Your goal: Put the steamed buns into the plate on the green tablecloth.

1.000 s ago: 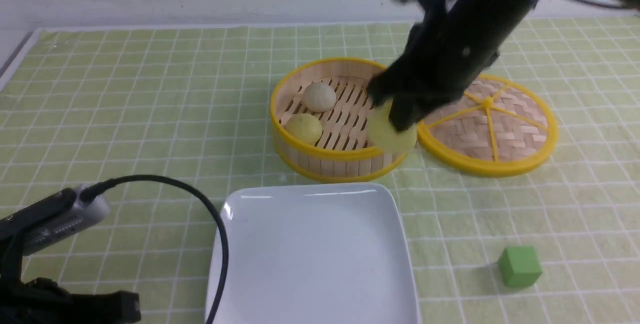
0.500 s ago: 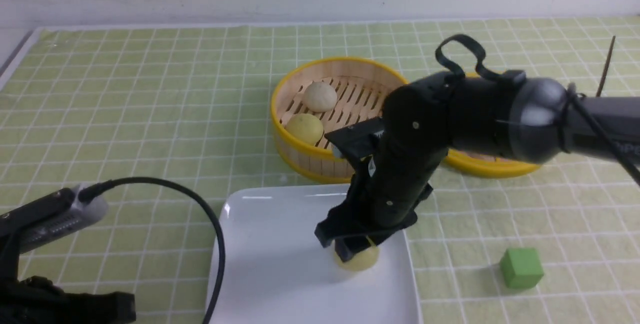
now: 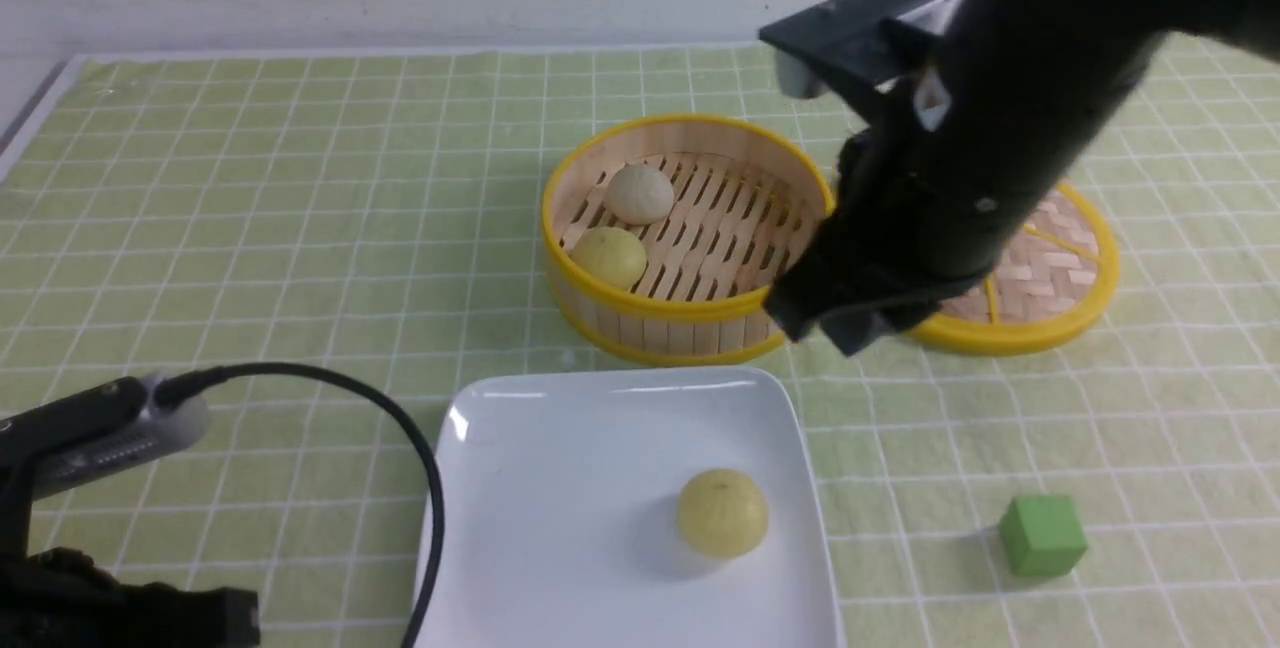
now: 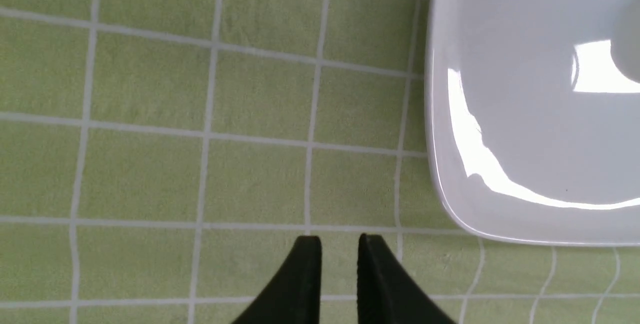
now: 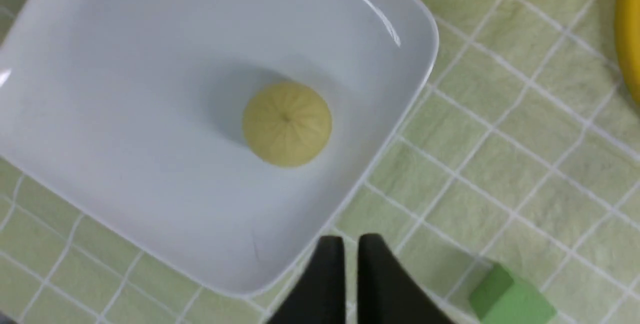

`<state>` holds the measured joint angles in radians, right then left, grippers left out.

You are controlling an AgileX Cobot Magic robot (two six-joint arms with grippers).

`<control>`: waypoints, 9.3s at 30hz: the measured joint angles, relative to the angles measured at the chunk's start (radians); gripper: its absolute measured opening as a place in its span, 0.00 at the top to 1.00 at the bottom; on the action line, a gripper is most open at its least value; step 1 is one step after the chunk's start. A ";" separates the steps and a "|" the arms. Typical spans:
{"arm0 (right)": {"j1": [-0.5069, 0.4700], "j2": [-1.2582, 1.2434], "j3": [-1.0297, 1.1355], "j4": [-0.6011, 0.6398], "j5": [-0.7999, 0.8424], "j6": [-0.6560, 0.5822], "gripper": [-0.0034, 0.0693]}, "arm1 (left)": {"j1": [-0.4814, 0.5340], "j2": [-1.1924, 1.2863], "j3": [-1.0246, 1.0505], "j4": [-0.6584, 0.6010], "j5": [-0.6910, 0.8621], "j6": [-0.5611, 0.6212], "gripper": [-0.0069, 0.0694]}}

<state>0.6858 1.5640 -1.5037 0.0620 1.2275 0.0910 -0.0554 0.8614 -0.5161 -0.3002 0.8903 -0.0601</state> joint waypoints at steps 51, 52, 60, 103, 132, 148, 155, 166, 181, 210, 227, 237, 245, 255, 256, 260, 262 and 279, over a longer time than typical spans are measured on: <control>0.000 -0.580 0.861 0.000 -0.337 0.027 0.95 | -0.349 1.378 -1.431 0.157 0.013 0.014 0.62; 0.000 -0.580 0.861 0.000 -0.337 0.027 0.95 | -0.349 1.378 -1.436 0.159 0.018 0.014 0.70; 0.000 -0.580 0.861 0.000 -0.338 0.027 0.94 | -0.349 1.263 -1.589 0.149 0.188 0.006 0.88; 0.000 -0.580 0.861 -0.001 -0.416 0.030 0.88 | -0.533 1.108 -1.347 0.316 0.211 -0.372 0.75; 0.000 -0.580 0.861 -0.024 -0.427 0.030 0.84 | -0.338 1.672 -2.051 0.147 0.275 -0.256 0.33; 0.000 -0.580 0.861 -0.003 -0.441 0.030 0.82 | -0.339 1.686 -2.058 0.136 0.250 -0.333 0.86; 0.000 -0.580 0.861 -0.001 -0.445 0.030 0.80 | -0.339 1.403 -2.048 0.209 0.348 -0.271 0.87; 0.000 -0.580 0.861 0.000 -0.445 0.030 0.79 | -0.510 0.953 -1.545 0.171 0.348 -0.103 0.87; 0.000 -0.580 0.861 0.000 -0.438 0.030 0.77 | -0.582 0.715 -0.401 0.109 -0.002 -0.296 0.87; 0.000 -0.957 0.717 -0.008 -0.178 0.031 0.76 | -0.582 0.656 -0.344 0.102 -0.176 -0.333 0.35; 0.000 -1.269 0.779 -0.080 -0.104 0.075 0.78 | -0.582 0.654 -0.584 0.300 0.083 -0.384 0.49; 0.000 -1.268 0.970 -0.014 -0.555 0.079 0.97 | -0.582 0.654 -0.584 0.317 0.084 -0.428 0.90; 0.000 -1.268 1.020 -0.024 -0.718 0.079 0.97 | -0.582 0.654 -0.584 0.321 0.074 -0.429 0.91; 0.000 -1.268 1.029 -0.026 -0.731 0.079 0.96 | -0.582 0.654 -0.584 0.340 0.067 -0.429 0.91; 0.000 -1.268 1.029 -0.026 -0.730 0.079 0.96 | -0.582 0.654 -0.584 0.344 0.067 -0.429 0.91; 0.000 -1.268 1.029 -0.026 -0.730 0.080 0.96 | -0.582 0.654 -0.584 0.364 0.062 -0.429 0.90; 0.000 -1.268 1.029 -0.026 -0.730 0.080 0.96 | -0.582 0.654 -0.584 0.374 0.051 -0.429 0.89; -0.338 -1.548 1.410 -0.123 -0.759 0.080 0.95 | -0.582 0.627 -0.585 0.545 0.178 -0.429 0.88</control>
<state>0.3480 0.0161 -0.0939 -0.0609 0.4683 0.1710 -0.6375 1.4887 -1.1013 0.2449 1.0679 -0.4889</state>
